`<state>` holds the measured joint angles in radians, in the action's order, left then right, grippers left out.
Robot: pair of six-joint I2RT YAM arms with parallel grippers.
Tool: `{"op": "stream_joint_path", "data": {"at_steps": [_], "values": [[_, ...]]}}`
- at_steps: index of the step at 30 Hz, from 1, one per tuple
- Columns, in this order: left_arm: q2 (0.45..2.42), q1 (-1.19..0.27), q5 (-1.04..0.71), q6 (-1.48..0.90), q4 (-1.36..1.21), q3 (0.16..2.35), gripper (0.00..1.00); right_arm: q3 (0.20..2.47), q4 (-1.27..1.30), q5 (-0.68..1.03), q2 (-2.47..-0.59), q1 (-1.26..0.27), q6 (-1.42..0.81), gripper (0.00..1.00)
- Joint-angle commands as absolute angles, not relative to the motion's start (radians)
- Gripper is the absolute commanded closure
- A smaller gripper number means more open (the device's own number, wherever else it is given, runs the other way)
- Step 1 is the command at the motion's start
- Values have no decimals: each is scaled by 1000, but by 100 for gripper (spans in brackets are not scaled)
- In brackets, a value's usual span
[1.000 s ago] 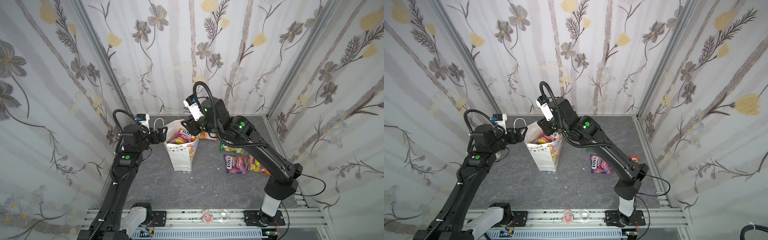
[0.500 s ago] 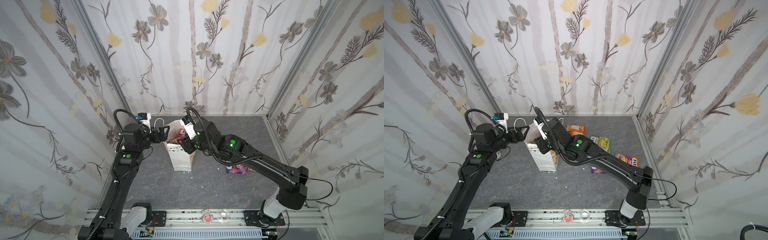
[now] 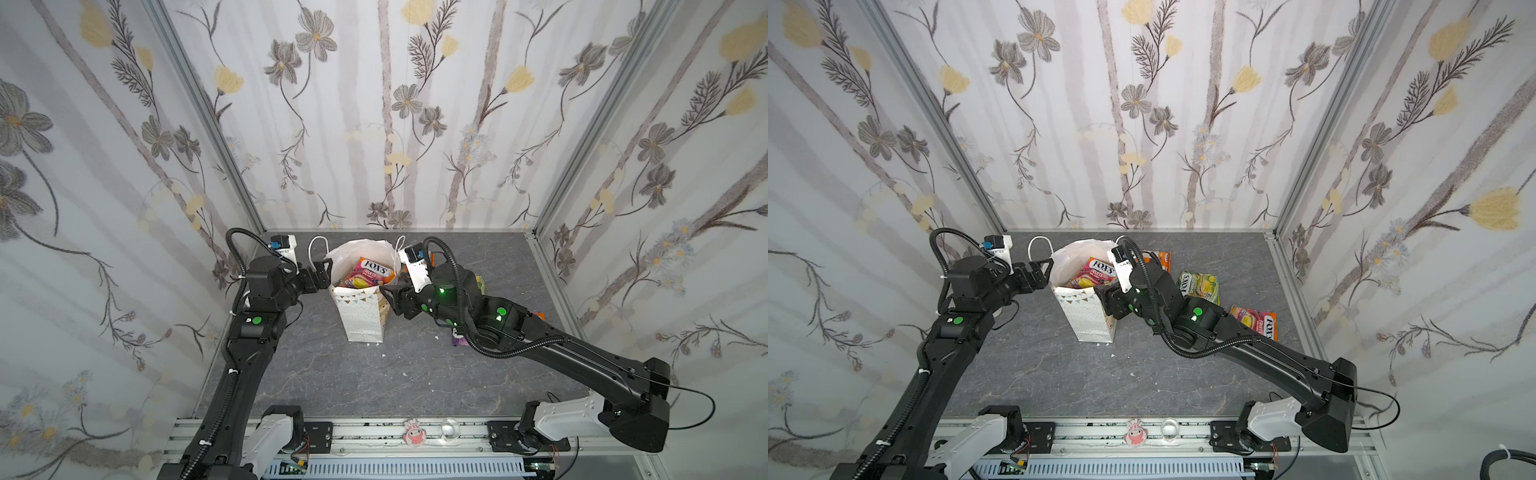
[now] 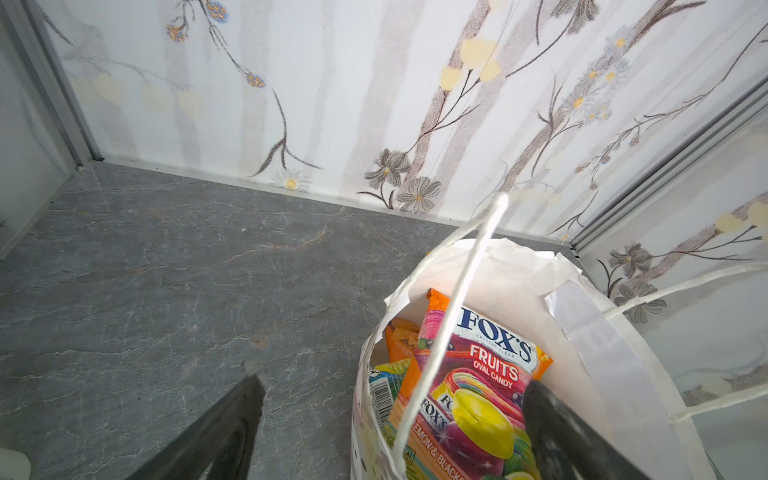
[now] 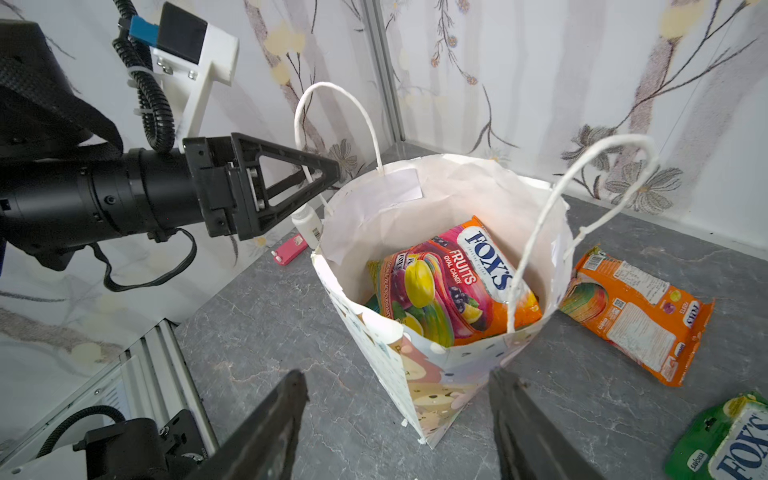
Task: Place the snacks into the paper bag
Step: 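Open the right gripper and release the fruits pack inside the bag, then withdraw the right gripper from the bag toward the purple berries pack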
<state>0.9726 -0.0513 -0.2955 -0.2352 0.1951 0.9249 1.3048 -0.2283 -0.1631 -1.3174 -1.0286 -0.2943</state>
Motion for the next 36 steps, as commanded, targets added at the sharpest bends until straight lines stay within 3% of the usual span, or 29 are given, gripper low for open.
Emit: {"op": "stream_joint_path", "data": {"at_steps": [1, 9, 19, 36], "values": [[946, -51, -250, -218, 184, 908, 2, 1268, -173, -167, -1278, -1021, -282, 31], [921, -51, -206, -183, 225, 911, 0, 1086, -212, -220, -1133, -994, -334, 26], [907, -51, -177, -193, 231, 890, 1, 971, -304, -263, -1068, -847, -458, 23], [907, -51, -214, -198, 226, 892, 1, 729, -283, -181, -1220, -519, -536, 18]]}}
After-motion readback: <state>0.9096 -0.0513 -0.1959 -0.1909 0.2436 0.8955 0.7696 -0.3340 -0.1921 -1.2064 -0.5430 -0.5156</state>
